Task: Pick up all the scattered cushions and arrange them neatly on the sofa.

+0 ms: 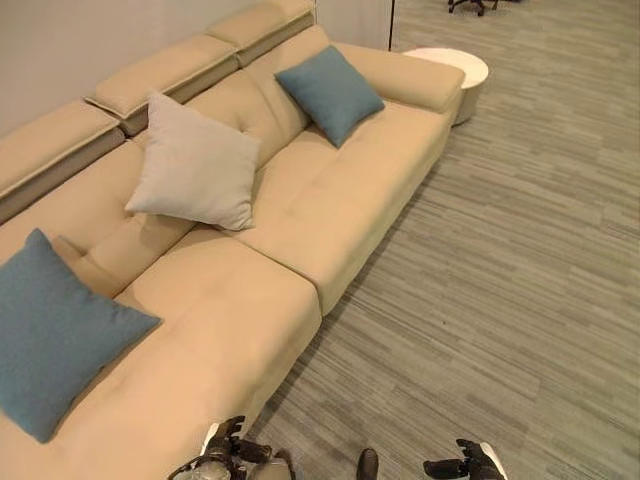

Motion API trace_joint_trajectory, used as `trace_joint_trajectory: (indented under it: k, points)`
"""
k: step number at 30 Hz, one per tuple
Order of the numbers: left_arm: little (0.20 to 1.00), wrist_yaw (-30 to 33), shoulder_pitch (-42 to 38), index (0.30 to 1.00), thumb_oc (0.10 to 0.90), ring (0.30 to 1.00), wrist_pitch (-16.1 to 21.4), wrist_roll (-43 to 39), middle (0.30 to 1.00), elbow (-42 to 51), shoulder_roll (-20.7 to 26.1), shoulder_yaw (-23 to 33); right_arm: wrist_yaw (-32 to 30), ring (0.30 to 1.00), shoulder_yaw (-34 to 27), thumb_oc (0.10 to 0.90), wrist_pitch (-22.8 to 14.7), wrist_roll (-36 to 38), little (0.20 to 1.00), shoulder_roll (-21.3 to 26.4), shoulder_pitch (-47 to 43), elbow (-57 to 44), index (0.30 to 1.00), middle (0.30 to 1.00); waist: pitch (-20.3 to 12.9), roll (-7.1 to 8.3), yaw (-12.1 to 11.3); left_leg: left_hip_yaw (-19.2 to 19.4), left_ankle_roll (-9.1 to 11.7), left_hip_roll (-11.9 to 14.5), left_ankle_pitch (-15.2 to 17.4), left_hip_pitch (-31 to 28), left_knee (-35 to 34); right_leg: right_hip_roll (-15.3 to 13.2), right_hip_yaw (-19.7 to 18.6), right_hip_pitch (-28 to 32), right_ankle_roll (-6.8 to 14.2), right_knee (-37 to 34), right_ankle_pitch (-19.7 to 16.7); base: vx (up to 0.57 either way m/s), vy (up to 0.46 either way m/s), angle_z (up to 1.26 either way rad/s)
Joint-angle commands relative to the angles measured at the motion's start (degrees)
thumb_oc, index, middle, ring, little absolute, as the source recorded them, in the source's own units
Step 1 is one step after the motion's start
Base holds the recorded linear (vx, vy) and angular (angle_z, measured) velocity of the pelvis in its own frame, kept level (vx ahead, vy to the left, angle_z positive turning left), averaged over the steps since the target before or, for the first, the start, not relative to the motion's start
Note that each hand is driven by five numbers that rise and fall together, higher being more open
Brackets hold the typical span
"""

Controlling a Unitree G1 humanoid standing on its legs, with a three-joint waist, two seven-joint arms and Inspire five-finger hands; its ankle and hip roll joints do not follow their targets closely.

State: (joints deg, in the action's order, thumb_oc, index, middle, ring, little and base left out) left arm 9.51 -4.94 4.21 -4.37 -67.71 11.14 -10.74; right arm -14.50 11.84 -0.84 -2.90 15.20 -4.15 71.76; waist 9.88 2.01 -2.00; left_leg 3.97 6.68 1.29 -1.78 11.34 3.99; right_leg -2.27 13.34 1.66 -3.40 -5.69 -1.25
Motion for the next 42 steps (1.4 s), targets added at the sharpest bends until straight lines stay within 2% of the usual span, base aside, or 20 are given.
trace_joint_trajectory:
  k: [1,4,6,9,10,11,12,14,16,17,21,25,28,29,30,32,34,37,38,42]
  points:
    - [0.9,1.02,0.24,0.9,0.8,0.9,0.59,0.38,0.9,-1.01,0.89,-1.42,-2.28,0.9,0.38,0.8,-1.18,1.45,0.9,1.68,-0.37,-0.39,0.9,0.9,0.85,1.61,-1.78,1.12,-4.18,-2.61,1.01,3.79,4.47,1.06,-1.44,3.26,7.75,3.58,7.2,0.21,-0.041,-0.17]
    - [0.9,0.76,1.51,0.9,0.8,0.9,0.32,-0.32,0.9,-0.95,0.95,-0.34,-2.01,0.9,0.64,0.8,-1.07,1.17,0.9,1.04,0.47,-0.28,0.9,0.9,-0.98,1.35,-2.58,-0.1,-5.51,-3.22,1.12,1.68,2.41,2.08,-3.8,5.19,7.17,5.75,10.01,0.27,0.032,-0.48]
    - [0.9,0.83,1.9,0.9,0.8,0.9,0.12,0.22,0.9,-1.12,1.06,-0.19,-1.88,0.9,0.66,0.8,-1.03,0.78,0.9,1.02,0.72,-0.18,0.9,0.9,-1.61,1.5,-2.56,-0.08,-5.94,-3.46,1.34,0.62,2.1,1.78,-3.8,5.65,7.24,6.79,10.72,0.28,0.065,-0.66]
    - [0.9,0.54,2.49,0.9,0.8,0.9,-0.04,0.65,0.9,-1.23,0.97,-0.08,-1.43,0.9,0.73,0.8,-0.76,-0.33,0.9,1.17,0.94,0.03,0.9,0.9,-2.62,1.67,-3.35,0.65,-7.29,-3.93,2.78,-1.94,1.83,0.69,-3.87,5.53,8.4,11.34,11.49,0.23,0.085,-0.27]
    - [0.9,0.48,2.66,0.9,0.8,0.9,-0.04,0.83,0.9,-1.12,0.96,-0.04,-1.02,0.9,0.69,0.8,-0.79,-0.56,0.9,1.03,1.07,0.13,0.9,0.9,-2.8,1.68,-3.55,0.89,-7.77,-4.02,3.33,-3.17,1.19,0.38,-3.8,4.79,9.18,13.96,10.98,0.15,0.091,-0.43]
    - [0.9,0.51,2.47,0.9,0.8,0.9,-0.22,0.66,0.9,-0.25,1.37,0.05,-0.78,0.9,0.9,0.8,-0.53,-0.93,0.9,1.14,0.51,-0.13,0.9,0.9,-1.98,1.33,-3.02,0.84,-9.18,-4.38,4.39,-5.25,0.85,-1.09,-4.06,0.28,11.81,23.56,7.19,0.16,0.106,-0.39]
    - [0.9,0.67,2.12,0.9,0.8,0.9,-0.27,0.5,0.9,0.22,1.74,0.07,-0.67,0.9,1.1,0.8,-0.42,-0.98,0.9,1.16,-0.08,-0.55,0.9,0.9,-1.25,0.74,-2.38,0.61,-9.73,-4.06,4.59,-5.84,0.73,-1.43,-4.02,-2.72,12.95,28.29,4.66,0.09,0.094,-0.26]
    - [0.9,0.79,1.5,0.9,0.8,0.9,-0.19,0.33,0.9,0.12,2.3,0.11,-0.63,0.9,1.34,0.8,-0.55,-1.1,0.9,1.1,-0.81,-1.32,0.9,0.9,-0.22,-0.14,-1.85,0.14,-10.24,-3.68,5.05,-6.51,0.62,-3.0,-2.79,-6.57,13.72,33.63,3.99,0.06,0.03,0.16]
    - [0.9,1.11,1.5,0.9,0.8,0.9,-0.03,0.26,0.9,-0.43,2.26,0.14,-0.73,0.9,1.47,0.8,-0.78,-1.37,0.9,1.03,-1.21,-1.88,0.9,0.9,-0.22,-0.8,-1.82,-0.43,-10.23,-3.46,5.82,-8.42,-0.48,-5.29,-0.5,-7.77,12.43,31.87,5.12,0.22,-0.038,0.34]
    - [0.9,1.04,1.18,0.9,0.8,0.9,0.09,0.47,0.9,-0.93,2.1,0.0,-0.73,0.9,1.63,0.8,-0.9,-1.66,0.9,1.27,-1.88,-2.11,0.9,0.9,-0.35,-1.35,-1.46,-1.14,-9.8,-3.1,6.38,-9.85,-1.58,-6.35,0.61,-9.48,11.01,26.72,6.08,0.28,-0.118,-0.01]
    - [0.9,1.04,0.4,0.9,0.8,0.9,0.37,0.8,0.9,-1.86,1.96,-0.45,-0.79,0.9,1.74,0.8,-0.39,-1.62,0.9,1.72,-2.78,-2.46,0.9,0.9,0.42,-0.56,0.27,-3.25,-8.73,-4.11,8.48,-12.54,-1.57,-5.42,-4.4,-11.52,11.64,14.66,2.27,0.24,-0.174,-0.08]
    - [0.9,0.91,0.97,0.9,0.8,0.9,0.4,1.34,0.9,-3.25,1.16,-0.55,-0.64,0.9,2.22,0.8,-0.49,-1.92,0.9,1.22,-2.05,-1.5,0.9,0.9,-0.48,0.45,0.4,-4.09,-7.29,-3.77,10.96,-13.39,1.78,-4.82,-4.43,-8.41,10.71,12.23,2.31,0.22,-0.245,0.55]
    - [0.9,0.8,0.9,0.9,0.8,0.9,0.39,1.32,0.9,-3.46,0.88,-0.73,-0.78,0.9,1.79,0.8,-1.2,-0.81,0.9,1.46,-1.99,-1.59,0.9,0.9,-0.4,1.15,0.49,-3.45,-4.95,-2.43,10.88,-10.52,9.3,-4.27,-3.17,-5.34,9.09,10.73,3.64,0.11,-0.247,0.24]
    - [0.9,0.64,0.45,0.9,0.8,0.9,0.36,0.89,0.9,-2.81,0.71,-1.03,-1.03,0.9,1.62,0.8,-1.29,-0.26,0.9,1.76,-2.17,-1.57,0.9,0.9,0.61,1.6,0.12,-2.32,-3.54,-0.86,7.75,-6.61,17.41,-4.11,-2.22,-3.62,7.74,10.05,4.59,0.05,-0.216,0.34]
    - [0.9,0.64,0.44,0.9,0.8,0.9,0.35,0.89,0.9,-2.81,0.71,-1.03,-1.03,0.9,1.61,0.8,-1.29,-0.26,0.9,1.76,-2.18,-1.56,0.9,0.9,0.57,1.52,0.2,-2.42,-3.5,-0.78,7.89,-6.36,17.75,-4.03,-2.13,-3.67,7.71,10.04,4.58,0.04,-0.212,0.42]
    - [0.9,0.82,0.04,0.9,0.8,0.9,0.18,0.38,0.9,-1.94,0.73,-1.49,-1.25,0.9,1.52,0.8,-1.08,0.46,0.9,2.26,-2.27,-1.19,0.9,0.9,1.73,2.17,-0.48,0.02,-3.61,1.26,5.47,-2.29,24.35,-3.51,-0.73,-1.18,6.25,8.75,5.71,0.09,-0.217,0.3]
    - [0.9,0.89,0.13,0.9,0.8,0.9,0.22,0.33,0.9,-1.96,0.74,-1.72,-1.32,0.9,1.56,0.8,-1.05,0.67,0.9,2.3,-2.07,-1.03,0.9,0.9,1.78,2.27,-0.67,0.56,-3.88,1.31,5.6,-0.83,24.28,-3.24,-0.3,-0.42,6.05,8.23,6.08,0.13,-0.136,0.17]
    - [0.9,0.74,0.31,0.9,0.8,0.9,-0.08,0.91,0.9,-2.52,0.72,-1.99,-1.46,0.9,1.52,0.8,-1.15,0.89,0.9,2.38,-0.96,-1.02,0.9,0.9,1.17,2.45,-0.74,4.78,-4.75,1.08,6.29,1.25,15.83,-2.39,1.57,1.67,6.16,6.19,7.28,0.17,-0.071,0.15]
    - [0.9,0.74,0.33,0.9,0.8,0.9,-0.09,0.91,0.9,-2.51,0.72,-1.99,-1.46,0.9,1.53,0.8,-1.15,0.89,0.9,2.37,-0.95,-1.02,0.9,0.9,1.13,2.51,-0.7,4.78,-4.77,0.98,6.19,1.2,15.65,-2.46,1.6,1.67,6.19,6.16,7.28,0.13,-0.033,0.45]
    - [0.9,0.45,1.05,0.9,0.8,0.9,-0.19,2.16,0.9,-2.41,0.81,-1.73,-1.21,0.9,1.41,0.8,-0.64,0.86,0.9,2.08,0.45,-0.72,0.9,0.9,-0.05,1.29,-0.35,13.76,-5.07,1.65,2.22,1.12,6.59,-0.17,3.67,4.58,6.35,5.71,9.79,0.2,0.015,0.57]
